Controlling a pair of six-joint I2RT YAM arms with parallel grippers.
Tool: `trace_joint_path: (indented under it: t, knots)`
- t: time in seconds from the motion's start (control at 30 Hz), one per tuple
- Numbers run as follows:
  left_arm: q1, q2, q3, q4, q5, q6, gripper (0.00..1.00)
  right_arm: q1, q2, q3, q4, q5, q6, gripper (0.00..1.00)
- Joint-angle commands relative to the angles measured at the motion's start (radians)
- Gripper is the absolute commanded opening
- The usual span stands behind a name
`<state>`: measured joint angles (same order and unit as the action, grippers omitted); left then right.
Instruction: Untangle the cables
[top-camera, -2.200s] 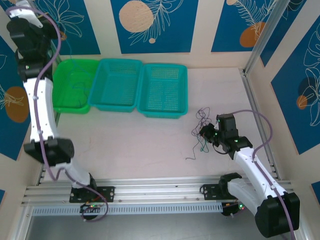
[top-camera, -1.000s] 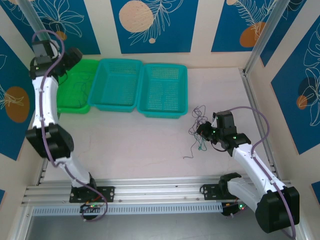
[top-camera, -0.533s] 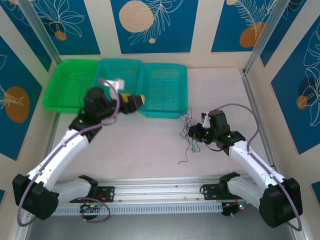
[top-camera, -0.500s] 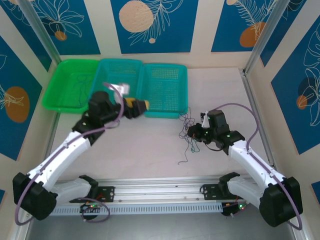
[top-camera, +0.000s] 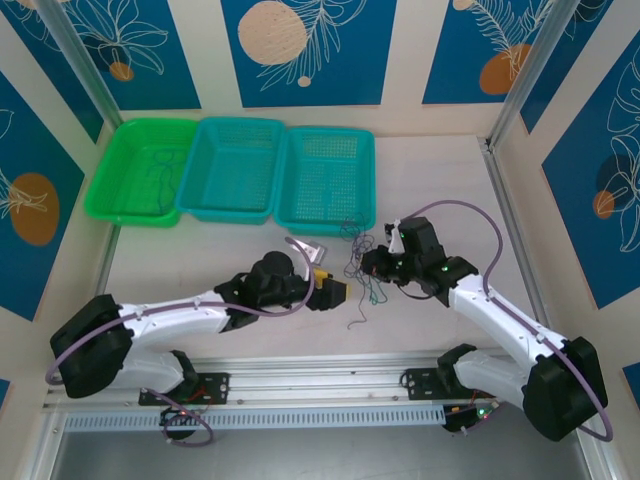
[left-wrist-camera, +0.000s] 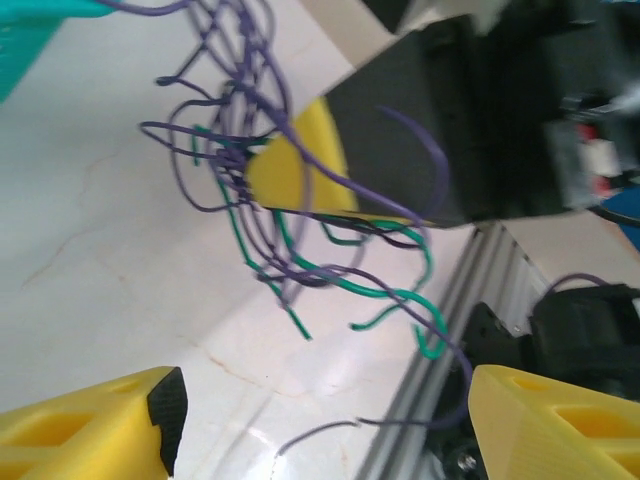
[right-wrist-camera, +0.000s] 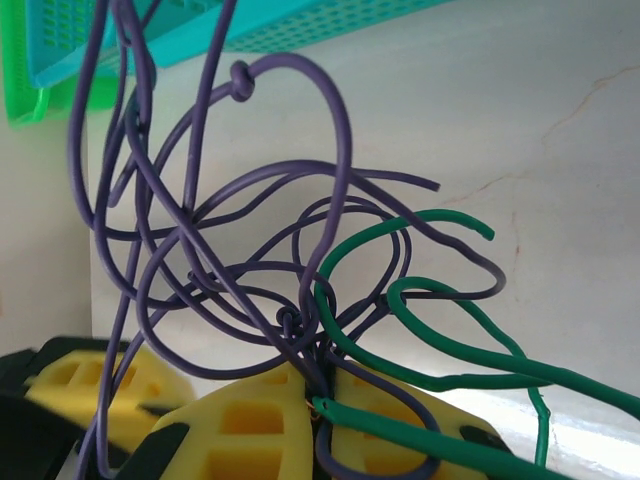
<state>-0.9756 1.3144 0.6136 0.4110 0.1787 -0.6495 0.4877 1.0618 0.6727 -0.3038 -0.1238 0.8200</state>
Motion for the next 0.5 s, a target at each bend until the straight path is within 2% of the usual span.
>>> trace_joint_path:
  t: [0.0,0.07,0.1,0.23,0.27,0.47]
  knots:
    - [0.001,0.011,0.006,0.112,-0.098,-0.034,0.74,0.039,0.006,0.02,0.012,0.019,0.013,0.0]
    - [0.011,0.022,-0.004,0.123,-0.141,-0.045,0.69,0.07,0.003,0.019,0.017,0.019,0.016,0.0]
    - [0.015,0.025,-0.011,0.119,-0.166,-0.056,0.61,0.085,0.001,0.019,0.021,0.025,0.017,0.0]
    - [0.033,0.025,-0.062,0.187,-0.165,-0.057,0.05,0.115,0.003,0.011,0.031,0.054,0.049,0.0]
    - [0.038,0.022,-0.072,0.194,-0.151,-0.055,0.0,0.118,0.004,0.005,0.041,0.052,0.057,0.0]
    - [0.057,-0.076,-0.176,0.185,-0.191,-0.058,0.0,0.113,0.007,-0.01,0.01,0.122,0.086,0.0]
